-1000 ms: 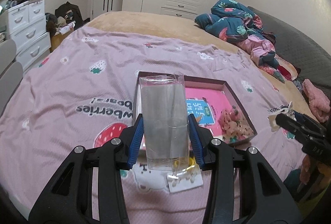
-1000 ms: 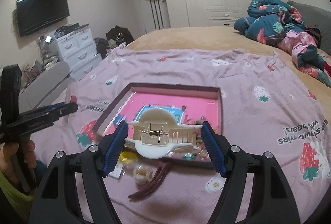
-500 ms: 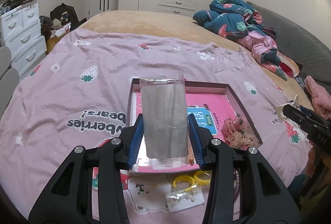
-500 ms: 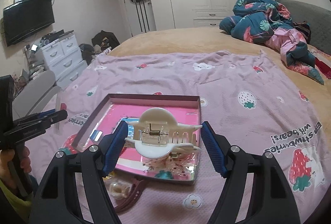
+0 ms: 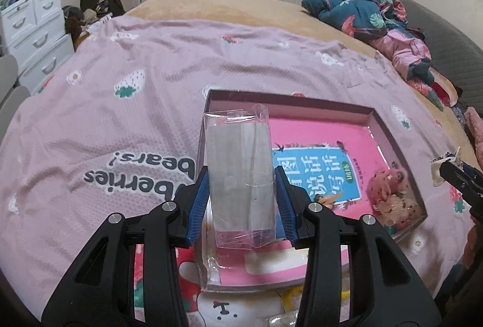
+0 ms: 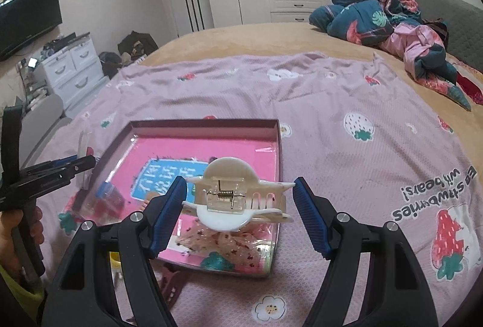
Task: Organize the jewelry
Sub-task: 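Carry the packet and claw clip over the tray with both tools, then lower both items into the tray and open both tools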
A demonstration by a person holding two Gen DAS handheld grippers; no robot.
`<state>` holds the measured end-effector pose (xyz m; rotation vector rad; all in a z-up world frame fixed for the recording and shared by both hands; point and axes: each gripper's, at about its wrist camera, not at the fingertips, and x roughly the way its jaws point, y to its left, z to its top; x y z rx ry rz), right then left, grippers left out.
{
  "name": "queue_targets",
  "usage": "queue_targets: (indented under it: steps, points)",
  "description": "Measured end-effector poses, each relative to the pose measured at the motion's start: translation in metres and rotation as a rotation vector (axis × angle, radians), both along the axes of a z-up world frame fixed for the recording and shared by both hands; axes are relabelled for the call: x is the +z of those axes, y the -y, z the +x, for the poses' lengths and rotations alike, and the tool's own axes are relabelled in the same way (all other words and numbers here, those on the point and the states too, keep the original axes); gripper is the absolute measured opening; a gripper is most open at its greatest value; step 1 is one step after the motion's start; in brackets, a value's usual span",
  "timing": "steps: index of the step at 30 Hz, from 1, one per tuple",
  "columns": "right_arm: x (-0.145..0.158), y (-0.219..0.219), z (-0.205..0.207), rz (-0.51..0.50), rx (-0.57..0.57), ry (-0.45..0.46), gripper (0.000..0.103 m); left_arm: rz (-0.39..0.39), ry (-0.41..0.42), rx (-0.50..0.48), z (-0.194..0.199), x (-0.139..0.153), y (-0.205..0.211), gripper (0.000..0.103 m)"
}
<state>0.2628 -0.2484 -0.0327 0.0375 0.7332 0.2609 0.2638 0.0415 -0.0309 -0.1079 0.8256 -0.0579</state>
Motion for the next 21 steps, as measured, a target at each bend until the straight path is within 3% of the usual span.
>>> queue_targets:
  steps: [9, 21]
  points:
    - [-0.039, -0.013, 0.007, -0.025, 0.029, -0.076, 0.071, 0.012, -0.055, -0.020, 0.012, -0.023, 0.003, 0.034]
    - [-0.054, -0.035, -0.001, -0.036, 0.094, -0.101, 0.072, 0.024, -0.077, -0.033, 0.016, -0.033, 0.008, 0.034]
